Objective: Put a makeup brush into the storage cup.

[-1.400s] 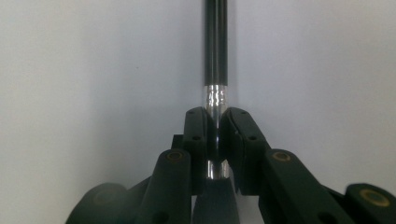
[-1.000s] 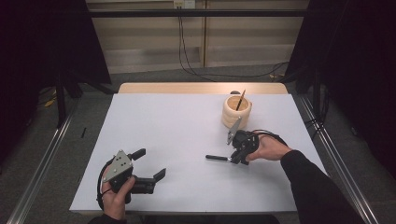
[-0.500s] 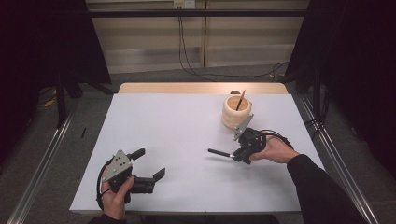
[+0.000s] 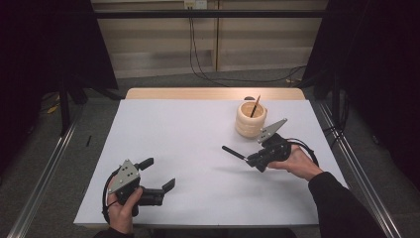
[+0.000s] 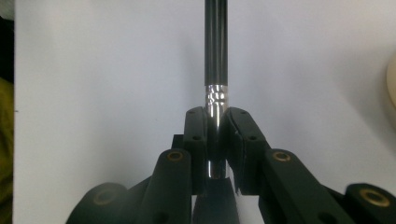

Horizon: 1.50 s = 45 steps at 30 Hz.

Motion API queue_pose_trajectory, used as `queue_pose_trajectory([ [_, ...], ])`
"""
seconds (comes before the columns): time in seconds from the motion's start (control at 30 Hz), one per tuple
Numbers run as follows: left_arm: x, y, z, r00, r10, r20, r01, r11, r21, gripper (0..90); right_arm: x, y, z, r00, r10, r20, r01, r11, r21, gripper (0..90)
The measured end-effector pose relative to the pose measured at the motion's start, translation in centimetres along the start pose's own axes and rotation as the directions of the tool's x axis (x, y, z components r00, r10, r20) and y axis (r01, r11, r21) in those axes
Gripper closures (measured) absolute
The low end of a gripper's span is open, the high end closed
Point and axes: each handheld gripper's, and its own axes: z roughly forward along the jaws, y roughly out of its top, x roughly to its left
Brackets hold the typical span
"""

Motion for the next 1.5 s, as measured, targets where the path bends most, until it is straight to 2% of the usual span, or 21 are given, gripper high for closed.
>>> queue_pose_trajectory([
  [0.17,0.0,0.0,0.0,1.0,-0.005,0.003,0.005,1.0,-0.004,1.7,0.3,-0.3,-0.6,0.9999,0.014,0.001,-0.014,0.998,-0.054,77.7],
  [0.37,-0.2,0.0,0.0,1.0,-0.006,0.007,0.006,1.0,-0.007,1.8,0.8,-1.0,-1.6,0.9983,0.042,0.04,-0.036,0.99,-0.138,77.8],
  [0.4,-0.3,0.1,0.0,1.0,0.002,-0.001,-0.002,1.0,-0.001,1.7,0.9,-1.2,-2.0,0.9974,0.058,0.043,-0.05,0.983,-0.176,77.7],
  [0.43,-0.3,0.1,0.0,1.0,0.002,-0.001,-0.002,1.0,-0.001,1.8,0.9,-1.2,-2.0,0.9974,0.058,0.043,-0.05,0.983,-0.176,77.7],
  [0.57,-0.3,0.1,-0.1,1.0,-0.002,-0.005,0.002,1.0,-0.003,1.7,1.0,-1.8,-2.7,0.9951,0.084,0.052,-0.068,0.963,-0.261,77.7],
  [0.6,-0.2,0.1,-0.1,1.0,-0.002,0.001,0.002,1.0,-0.003,1.7,1.0,-1.8,-2.7,0.9951,0.084,0.052,-0.068,0.963,-0.261,77.7],
  [0.63,-0.2,0.1,-0.1,1.0,0.004,0.008,-0.004,1.0,-0.006,1.7,1.1,-2.0,-2.9,0.9943,0.095,0.048,-0.077,0.953,-0.291,77.7],
  [0.73,-0.3,0.1,-0.2,1.0,0.002,0.002,-0.002,1.0,-0.009,1.6,1.3,-2.1,-3.1,0.9933,0.106,0.046,-0.085,0.942,-0.323,77.7],
  [0.77,-0.3,0.1,-0.2,1.0,0.002,0.002,-0.002,1.0,-0.009,1.5,1.3,-2.1,-3.1,0.9933,0.106,0.046,-0.085,0.942,-0.323,77.7],
  [0.8,-0.4,0.1,-0.1,1.0,0.001,0.003,-0.001,1.0,-0.007,1.6,1.5,-2.2,-3.3,0.992,0.116,0.05,-0.092,0.933,-0.348,77.7],
  [0.87,-0.4,0.1,-0.1,1.0,0.002,0.005,-0.002,1.0,-0.007,1.5,1.6,-2.3,-3.5,0.9903,0.127,0.056,-0.097,0.922,-0.374,77.7],
  [0.9,-0.4,0.1,-0.1,1.0,0.002,0.005,-0.002,1.0,-0.007,1.6,1.6,-2.3,-3.5,0.9903,0.127,0.056,-0.097,0.922,-0.374,77.7],
  [0.93,-0.4,0.2,-0.1,1.0,0.001,0.005,-0.001,1.0,-0.006,1.6,1.6,-2.3,-3.7,0.9903,0.13,0.049,-0.101,0.916,-0.388,77.8],
  [0.97,-0.4,0.1,-0.1,1.0,0.0,0.005,0.0,1.0,-0.007,1.5,1.6,-2.4,-4.0,0.9889,0.139,0.052,-0.105,0.903,-0.417,77.7],
  [1.0,-0.4,0.1,-0.1,1.0,0.0,0.005,0.0,1.0,-0.007,1.6,1.5,-2.5,-4.1,0.99,0.136,0.04,-0.106,0.897,-0.429,77.7],
  [1.1,-0.4,0.1,-0.1,1.0,-0.001,0.005,0.001,1.0,-0.007,1.6,1.6,-2.6,-4.3,0.9894,0.136,0.051,-0.101,0.894,-0.436,77.7],
  [1.27,-0.4,0.2,-0.2,1.0,-0.002,0.003,0.002,1.0,-0.009,1.3,1.9,-2.9,-4.9,0.988,0.144,0.056,-0.099,0.869,-0.484,77.7],
  [1.33,-0.5,0.2,-0.2,1.0,-0.007,0.002,0.007,0.9999,-0.01,1.3,2.0,-2.9,-5.1,0.9878,0.143,0.062,-0.095,0.866,-0.492,77.7],
  [1.37,-0.5,0.2,-0.3,1.0,-0.003,0.003,0.003,0.9999,-0.011,1.3,2.3,-2.9,-5.4,0.9888,0.137,0.058,-0.09,0.86,-0.503,77.7],
  [1.43,-0.5,0.2,-0.3,0.9999,-0.014,0.004,0.014,0.9997,-0.018,1.2,2.5,-2.9,-5.5,0.9889,0.136,0.061,-0.087,0.86,-0.503,77.7],
  [1.5,-0.5,0.1,-0.4,1.0,-0.005,0.006,0.005,0.9999,-0.016,1.2,2.7,-2.9,-5.5,0.9894,0.132,0.062,-0.083,0.862,-0.501,77.7],
])
